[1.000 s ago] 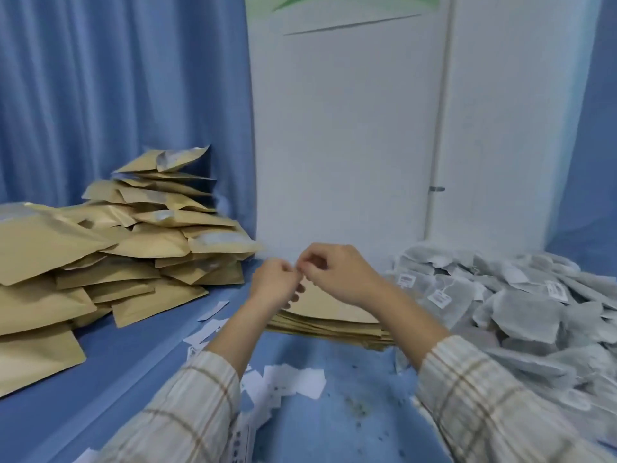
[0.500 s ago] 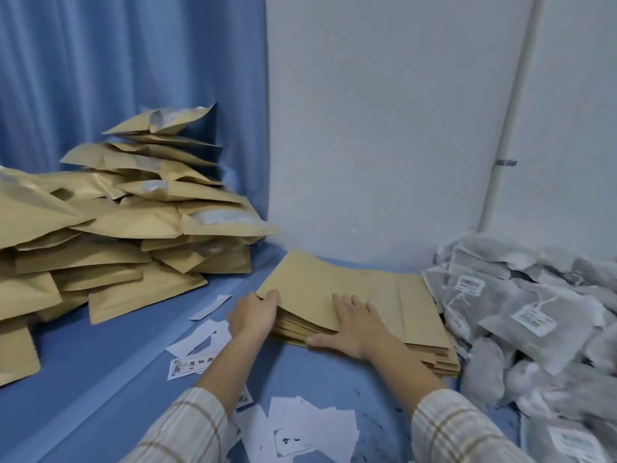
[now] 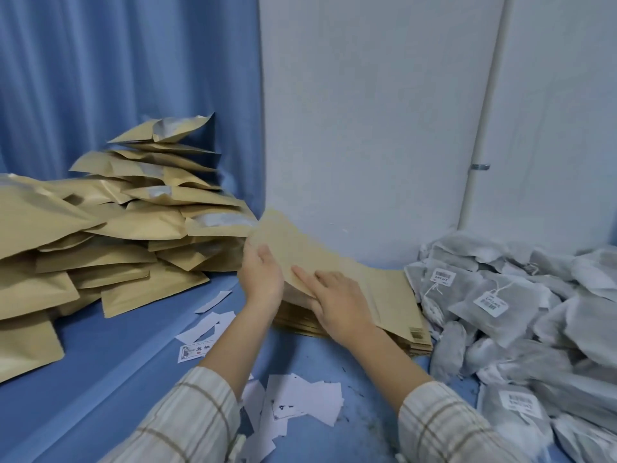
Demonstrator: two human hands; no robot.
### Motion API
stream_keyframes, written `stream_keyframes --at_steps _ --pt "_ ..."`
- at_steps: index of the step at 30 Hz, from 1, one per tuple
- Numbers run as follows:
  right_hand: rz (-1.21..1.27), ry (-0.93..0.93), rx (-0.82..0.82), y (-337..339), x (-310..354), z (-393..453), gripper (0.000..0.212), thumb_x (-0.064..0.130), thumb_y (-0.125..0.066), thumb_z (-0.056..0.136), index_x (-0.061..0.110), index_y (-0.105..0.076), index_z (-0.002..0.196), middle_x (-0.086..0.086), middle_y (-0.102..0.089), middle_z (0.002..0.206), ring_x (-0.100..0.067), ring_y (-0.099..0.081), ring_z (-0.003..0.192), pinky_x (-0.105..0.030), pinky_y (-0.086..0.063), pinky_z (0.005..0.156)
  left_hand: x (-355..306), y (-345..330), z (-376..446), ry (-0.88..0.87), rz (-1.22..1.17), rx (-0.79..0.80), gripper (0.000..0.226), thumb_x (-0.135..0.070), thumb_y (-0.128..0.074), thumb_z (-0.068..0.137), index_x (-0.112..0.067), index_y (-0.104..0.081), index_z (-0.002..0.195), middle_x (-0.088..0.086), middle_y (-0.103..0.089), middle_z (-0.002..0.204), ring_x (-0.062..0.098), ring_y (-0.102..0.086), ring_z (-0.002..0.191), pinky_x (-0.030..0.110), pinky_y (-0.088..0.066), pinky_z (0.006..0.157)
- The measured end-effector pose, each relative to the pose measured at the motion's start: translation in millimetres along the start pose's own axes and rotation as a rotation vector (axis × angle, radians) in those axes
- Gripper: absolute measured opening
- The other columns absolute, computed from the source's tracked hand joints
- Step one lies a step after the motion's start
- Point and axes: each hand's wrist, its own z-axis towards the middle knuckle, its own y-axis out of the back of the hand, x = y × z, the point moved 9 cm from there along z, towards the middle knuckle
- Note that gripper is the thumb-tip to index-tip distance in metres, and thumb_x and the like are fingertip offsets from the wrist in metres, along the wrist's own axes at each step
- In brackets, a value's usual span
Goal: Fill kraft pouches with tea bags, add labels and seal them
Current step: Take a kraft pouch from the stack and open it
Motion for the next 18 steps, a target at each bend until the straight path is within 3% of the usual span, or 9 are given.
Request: stream_keyframes --at_steps 2,3,5,7,8,10,11,15,18 --pt "0.326 -0.044 0.135 15 7 -3 0.065 0.037 -0.054 0.089 0.035 -0.021 0.146 -0.003 -0.032 0.148 -0.020 -0.028 0.135 -0.034 -0.024 0.111 -36 16 -15 -0.185 0.088 -0.033 0.038 -0.020 -0.031 0.100 -0.015 -0.042 0.136 0.015 -0.061 0.117 0.034 -0.054 0.108 0.025 -0.035 0.078" --pt "0.579 -0.080 0.131 32 12 -6 0.063 0.028 -0.058 0.088 0.029 -0.029 0.144 -0.005 -0.033 0.149 -0.019 -0.030 0.135 -0.030 -0.025 0.110 -55 22 -26 -0.293 0.140 -0.032 0.039 -0.019 -0.032 0.099 -0.021 -0.040 0.138 0.016 -0.063 0.108 0.034 -0.057 0.098 0.022 -0.030 0.069" --pt "1.196 -0.236 0.026 70 14 -16 0.043 0.014 -0.053 0.091 0.012 -0.047 0.133 -0.014 -0.051 0.135 -0.017 -0.052 0.114 -0.026 -0.043 0.096 -97 31 -57 -0.582 0.306 -0.031 0.049 -0.013 -0.036 0.094 -0.027 -0.038 0.140 0.014 -0.066 0.102 0.032 -0.060 0.082 0.021 -0.029 0.061" --pt "1.720 -0.350 -0.064 99 13 -30 0.031 0.026 -0.048 0.094 0.007 -0.058 0.116 -0.015 -0.066 0.111 -0.019 -0.065 0.090 -0.031 -0.056 0.078 -127 34 -104 -0.906 0.497 -0.051 0.053 0.003 -0.041 0.087 -0.014 -0.046 0.137 0.015 -0.063 0.120 0.030 -0.067 0.086 0.027 -0.048 0.064" --pt "1.864 -0.358 -0.096 112 12 -37 0.037 0.036 -0.045 0.094 0.007 -0.060 0.111 -0.011 -0.070 0.101 -0.018 -0.068 0.083 -0.031 -0.059 0.070 -133 34 -129 -1.049 0.577 -0.096 0.050 0.007 -0.040 0.085 -0.008 -0.052 0.131 0.018 -0.060 0.123 0.029 -0.068 0.090 0.030 -0.055 0.065" --pt "1.885 -0.359 -0.158 134 6 -55 0.045 0.045 -0.044 0.093 0.008 -0.063 0.109 -0.006 -0.073 0.092 -0.016 -0.070 0.079 -0.026 -0.057 0.061 -131 28 -174 -1.220 0.685 -0.137 0.044 0.006 -0.029 0.093 -0.004 -0.058 0.124 0.022 -0.061 0.120 0.030 -0.067 0.098 0.038 -0.058 0.072" --pt "1.804 -0.377 -0.188 139 3 -67 0.039 0.041 -0.047 0.093 0.008 -0.065 0.105 -0.007 -0.073 0.089 -0.016 -0.070 0.078 -0.024 -0.056 0.060 -126 24 -191 -1.233 0.723 -0.123 0.043 0.005 -0.026 0.095 -0.004 -0.059 0.122 0.022 -0.062 0.119 0.032 -0.066 0.099 0.040 -0.057 0.075" --pt "1.569 -0.607 -0.254 127 -22 -115 0.015 0.010 -0.057 0.088 0.007 -0.068 0.079 -0.006 -0.069 0.074 -0.014 -0.065 0.064 -0.021 -0.053 0.052 -98 3 -232 -1.132 0.821 0.081 0.048 0.005 -0.034 0.081 -0.003 -0.061 0.120 0.024 -0.061 0.119 0.040 -0.063 0.101 0.048 -0.054 0.079" --pt "1.550 -0.786 -0.237 106 -42 -144 0.028 -0.005 -0.052 0.083 0.007 -0.052 0.058 -0.004 -0.052 0.047 -0.009 -0.049 0.037 -0.015 -0.042 0.037 -69 -17 -251 -1.004 0.825 0.353 0.056 0.011 -0.055 0.071 0.000 -0.056 0.126 0.027 -0.054 0.126 0.044 -0.056 0.112 0.051 -0.048 0.091"
